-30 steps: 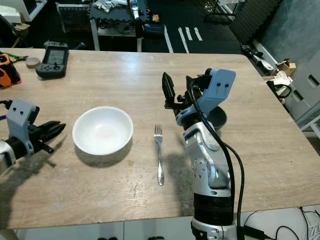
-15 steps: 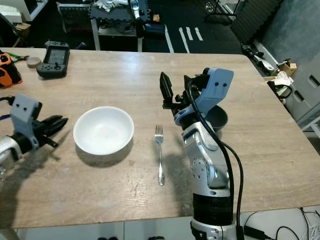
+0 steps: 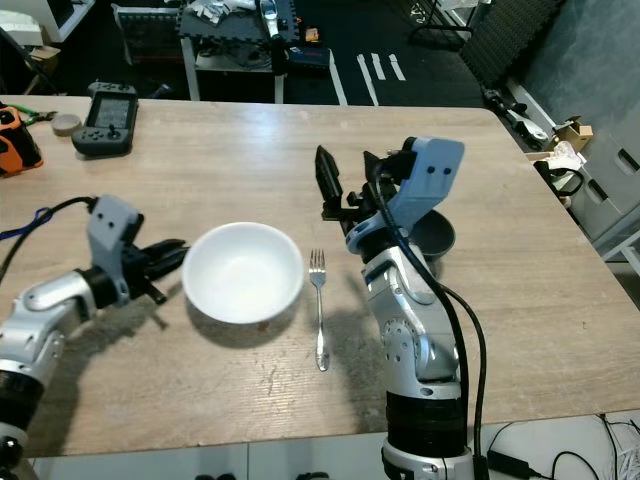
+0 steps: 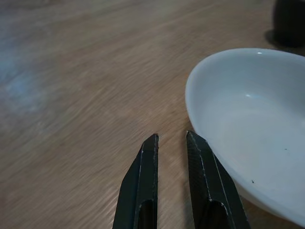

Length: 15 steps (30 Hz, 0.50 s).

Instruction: Setting the table

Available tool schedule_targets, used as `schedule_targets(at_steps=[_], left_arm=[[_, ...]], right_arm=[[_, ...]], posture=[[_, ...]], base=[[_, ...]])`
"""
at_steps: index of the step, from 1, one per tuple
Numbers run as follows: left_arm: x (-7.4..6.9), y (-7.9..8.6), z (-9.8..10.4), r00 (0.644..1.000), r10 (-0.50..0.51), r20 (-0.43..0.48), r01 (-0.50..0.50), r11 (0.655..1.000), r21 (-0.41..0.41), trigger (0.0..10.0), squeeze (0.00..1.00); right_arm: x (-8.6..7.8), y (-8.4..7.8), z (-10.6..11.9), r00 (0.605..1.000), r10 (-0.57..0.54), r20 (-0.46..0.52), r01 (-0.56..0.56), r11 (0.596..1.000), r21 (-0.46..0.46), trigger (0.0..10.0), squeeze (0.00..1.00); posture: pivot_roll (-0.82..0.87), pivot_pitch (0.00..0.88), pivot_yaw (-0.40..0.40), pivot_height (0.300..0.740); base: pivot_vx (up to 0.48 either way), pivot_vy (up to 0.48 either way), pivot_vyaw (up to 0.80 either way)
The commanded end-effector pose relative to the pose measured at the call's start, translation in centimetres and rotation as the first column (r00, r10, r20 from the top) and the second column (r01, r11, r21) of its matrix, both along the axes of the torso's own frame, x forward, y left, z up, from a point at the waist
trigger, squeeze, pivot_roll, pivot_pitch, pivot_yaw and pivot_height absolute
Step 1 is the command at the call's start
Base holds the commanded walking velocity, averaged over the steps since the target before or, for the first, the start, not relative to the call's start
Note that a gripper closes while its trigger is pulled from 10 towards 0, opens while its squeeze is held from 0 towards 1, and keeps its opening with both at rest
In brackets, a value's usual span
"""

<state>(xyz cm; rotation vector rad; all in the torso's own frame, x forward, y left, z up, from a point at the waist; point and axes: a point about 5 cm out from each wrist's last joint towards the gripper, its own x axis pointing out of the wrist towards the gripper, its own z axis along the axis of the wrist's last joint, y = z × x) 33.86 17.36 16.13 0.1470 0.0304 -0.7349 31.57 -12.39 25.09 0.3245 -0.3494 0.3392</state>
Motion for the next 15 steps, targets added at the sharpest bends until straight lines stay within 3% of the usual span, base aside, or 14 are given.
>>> schedule_targets(at_steps=[1, 9, 12, 15], left_arm=[[-0.6, 0.0, -0.7, 1.0, -0.012, -0.024, 0.012, 1.0, 0.013, 10.0, 0.0], [-2.3, 2.1, 0.0, 0.998, 0.061, 0.011, -0.062, 0.998, 0.018, 10.0, 0.0], [-4.1, 4.3, 1.2, 0.99, 0.134, 0.051, -0.136, 0.99, 0.038, 10.0, 0.0], [-5.3, 5.0, 2.1, 0.985, 0.155, 0.071, -0.158, 0.987, 0.043, 10.0, 0.0]], right_arm=[[-0.3, -0.2, -0.3, 1.0, 0.003, -0.011, -0.002, 1.0, 0.004, 10.0, 0.0], [-0.1, -0.7, -0.7, 0.999, -0.023, -0.026, 0.023, 1.0, -0.005, 10.0, 0.0], [0.1, -1.4, -0.9, 0.998, -0.056, -0.028, 0.056, 0.998, -0.006, 10.0, 0.0], [0.1, -1.9, -0.9, 0.997, -0.079, -0.027, 0.079, 0.997, -0.003, 10.0, 0.0]], posture=[[0.0, 0.11, 0.037, 0.74], [0.01, 0.111, 0.039, 0.74], [0.01, 0.107, 0.042, 0.74], [0.02, 0.105, 0.042, 0.74]], base=[[0.0, 0.0, 0.0], [0.0, 0.0, 0.0], [0.0, 0.0, 0.0], [0.0, 0.0, 0.0]])
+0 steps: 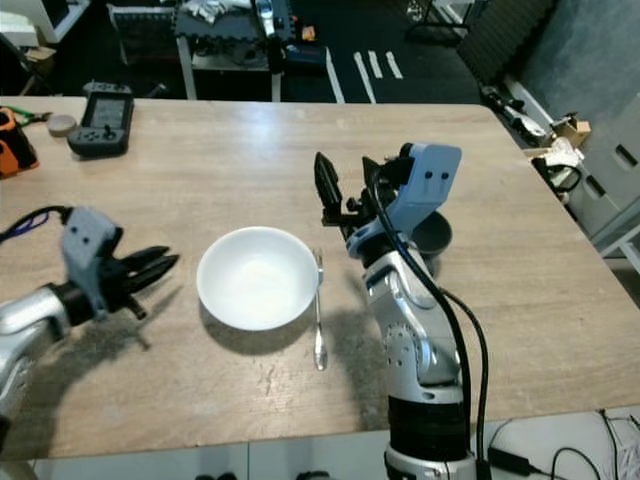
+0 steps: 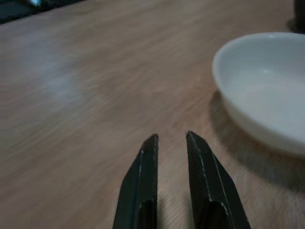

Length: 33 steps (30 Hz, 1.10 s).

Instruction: Setting the table

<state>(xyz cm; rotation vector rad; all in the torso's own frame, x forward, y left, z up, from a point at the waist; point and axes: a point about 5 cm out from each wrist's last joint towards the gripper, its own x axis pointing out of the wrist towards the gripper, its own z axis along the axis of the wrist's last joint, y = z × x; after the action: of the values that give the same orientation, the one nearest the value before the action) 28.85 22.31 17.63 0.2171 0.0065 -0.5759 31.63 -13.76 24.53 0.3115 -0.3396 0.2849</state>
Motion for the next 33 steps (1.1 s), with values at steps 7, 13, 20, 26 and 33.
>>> schedule_targets(at_steps=[7, 13, 20, 26, 33], left_arm=[[-2.9, -2.0, 1.8, 0.943, 0.24, 0.232, -0.257, 0.965, 0.049, 10.0, 0.0], [-2.5, -5.0, 1.3, 0.923, 0.33, 0.196, -0.316, 0.944, -0.098, 10.0, 0.0], [-2.4, -6.5, 0.8, 0.933, 0.316, 0.171, -0.302, 0.948, -0.101, 10.0, 0.0], [-2.6, -7.2, 0.8, 0.923, 0.345, 0.168, -0.328, 0.937, -0.119, 10.0, 0.0], [-2.5, -7.2, 1.0, 0.914, 0.367, 0.173, -0.348, 0.929, -0.129, 10.0, 0.0]], right_arm=[[-0.3, -1.1, -0.6, 0.99, -0.133, 0.042, 0.136, 0.987, -0.09, 10.0, 0.0], [-0.8, 0.7, -1.9, 0.991, -0.129, 0.02, 0.131, 0.988, -0.085, 10.0, 0.0], [-0.9, 0.7, -2.9, 0.987, -0.161, -0.011, 0.16, 0.984, -0.075, 10.0, 0.0], [-1.1, 0.7, -3.7, 0.983, -0.182, -0.019, 0.18, 0.98, -0.083, 10.0, 0.0], [-1.3, 0.9, -4.4, 0.984, -0.174, -0.027, 0.17, 0.979, -0.116, 10.0, 0.0]], posture=[[0.04, 0.101, 0.041, 0.74], [0.03, 0.087, 0.039, 0.74], [0.02, 0.075, 0.046, 0.74], [0.02, 0.066, 0.049, 0.74], [0.02, 0.064, 0.046, 0.74]], base=[[0.0, 0.0, 0.0], [0.0, 0.0, 0.0], [0.0, 0.0, 0.0], [0.0, 0.0, 0.0], [0.0, 0.0, 0.0]])
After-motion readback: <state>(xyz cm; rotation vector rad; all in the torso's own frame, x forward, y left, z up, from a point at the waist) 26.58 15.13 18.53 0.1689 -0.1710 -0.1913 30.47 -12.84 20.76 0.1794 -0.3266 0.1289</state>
